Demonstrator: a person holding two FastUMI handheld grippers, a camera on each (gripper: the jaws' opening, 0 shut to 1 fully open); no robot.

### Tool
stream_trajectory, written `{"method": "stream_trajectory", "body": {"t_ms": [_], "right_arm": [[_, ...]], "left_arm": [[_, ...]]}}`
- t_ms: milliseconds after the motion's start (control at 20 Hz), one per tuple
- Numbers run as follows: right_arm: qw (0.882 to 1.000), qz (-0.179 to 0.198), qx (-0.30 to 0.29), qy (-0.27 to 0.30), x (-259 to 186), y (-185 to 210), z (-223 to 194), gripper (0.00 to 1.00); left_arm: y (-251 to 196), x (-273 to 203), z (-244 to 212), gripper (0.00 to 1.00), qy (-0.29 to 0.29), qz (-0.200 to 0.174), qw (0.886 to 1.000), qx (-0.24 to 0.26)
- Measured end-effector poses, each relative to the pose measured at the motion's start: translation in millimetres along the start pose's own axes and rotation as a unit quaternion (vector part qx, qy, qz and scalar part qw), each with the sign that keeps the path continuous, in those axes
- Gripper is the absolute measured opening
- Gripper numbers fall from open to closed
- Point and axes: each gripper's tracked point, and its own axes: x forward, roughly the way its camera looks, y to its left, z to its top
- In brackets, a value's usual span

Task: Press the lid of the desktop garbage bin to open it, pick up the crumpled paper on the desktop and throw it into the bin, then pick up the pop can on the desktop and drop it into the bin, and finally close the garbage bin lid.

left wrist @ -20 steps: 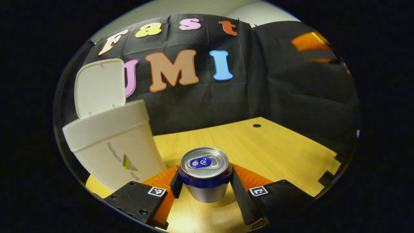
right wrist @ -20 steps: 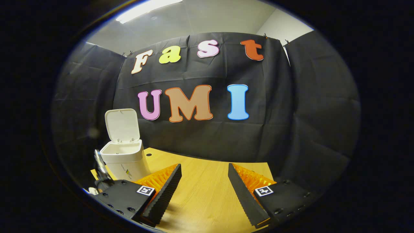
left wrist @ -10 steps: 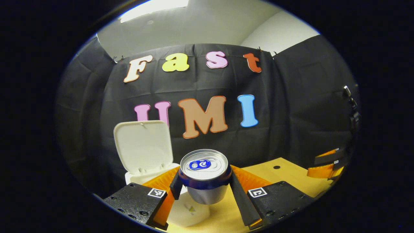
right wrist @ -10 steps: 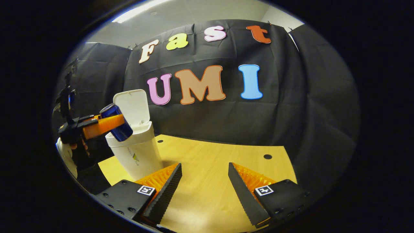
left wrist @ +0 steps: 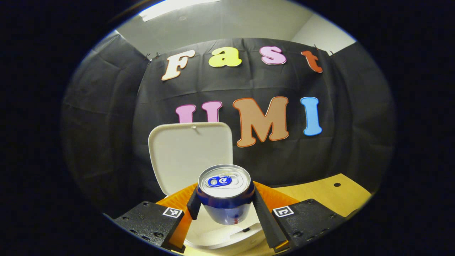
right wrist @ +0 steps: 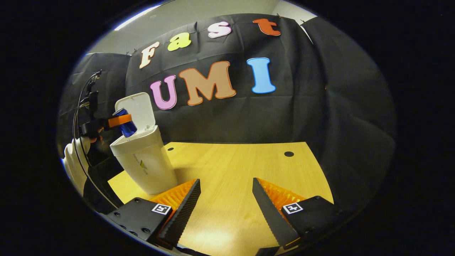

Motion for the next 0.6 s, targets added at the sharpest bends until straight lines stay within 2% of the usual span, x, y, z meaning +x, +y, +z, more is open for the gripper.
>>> {"method": "stream_trajectory", "body": {"t_ms": [200, 300, 450, 550, 600], "right_arm": [[1.000, -0.022, 0.018, 0.006, -10, -23, -10, 0.96], [0.999, -0.027, 0.021, 0.006, -14, -28, -12, 0.96], [1.000, -0.017, 0.018, 0.003, -10, -29, -11, 0.96], [1.000, -0.007, 0.014, 0.007, -3, -27, -13, 0.96], [1.000, 0.000, 0.011, 0.007, 0, -26, -12, 0.96]], "left_arm": [[11, 5, -13, 0.79, 0.019, 0.011, 0.999, -0.029], [14, 1, -7, 0.85, 0.012, 0.014, 0.999, -0.051], [27, -5, 13, 0.90, -0.008, 0.033, 0.998, -0.062], [37, -8, 30, 0.88, -0.024, 0.049, 0.997, -0.052], [43, -10, 40, 0.91, -0.034, 0.056, 0.997, -0.047]]}}
